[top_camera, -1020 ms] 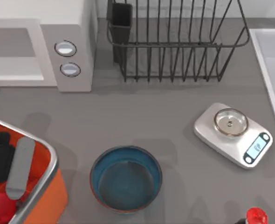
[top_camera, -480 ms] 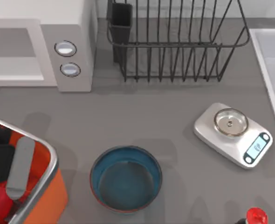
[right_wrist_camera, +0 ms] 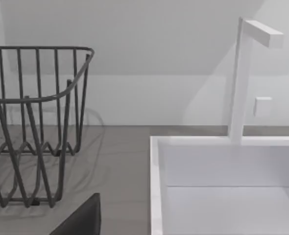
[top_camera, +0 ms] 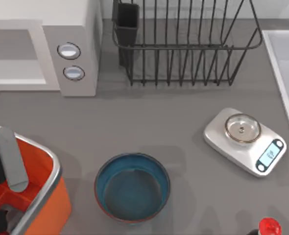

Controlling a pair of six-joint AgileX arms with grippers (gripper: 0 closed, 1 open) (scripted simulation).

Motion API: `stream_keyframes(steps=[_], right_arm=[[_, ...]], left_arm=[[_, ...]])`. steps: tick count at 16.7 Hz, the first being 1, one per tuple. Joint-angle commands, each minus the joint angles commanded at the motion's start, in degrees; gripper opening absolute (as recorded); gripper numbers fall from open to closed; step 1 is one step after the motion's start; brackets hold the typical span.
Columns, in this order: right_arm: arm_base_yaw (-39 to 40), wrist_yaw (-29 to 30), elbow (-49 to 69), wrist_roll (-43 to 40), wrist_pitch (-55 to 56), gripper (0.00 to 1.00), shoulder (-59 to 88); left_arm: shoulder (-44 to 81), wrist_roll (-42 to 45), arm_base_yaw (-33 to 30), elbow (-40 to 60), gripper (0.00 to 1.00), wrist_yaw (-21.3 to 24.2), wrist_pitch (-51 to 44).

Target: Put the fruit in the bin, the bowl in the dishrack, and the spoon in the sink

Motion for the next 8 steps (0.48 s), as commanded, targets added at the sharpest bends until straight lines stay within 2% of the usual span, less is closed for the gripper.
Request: stream_keyframes(steps=[8], right_arm=[[0.0, 0.0, 0.0, 0.0, 0.0, 1.0, 0.0]], left_arm=[[-32.4, -37.8, 4.7, -21.4, 1.0, -1.1, 29.5]])
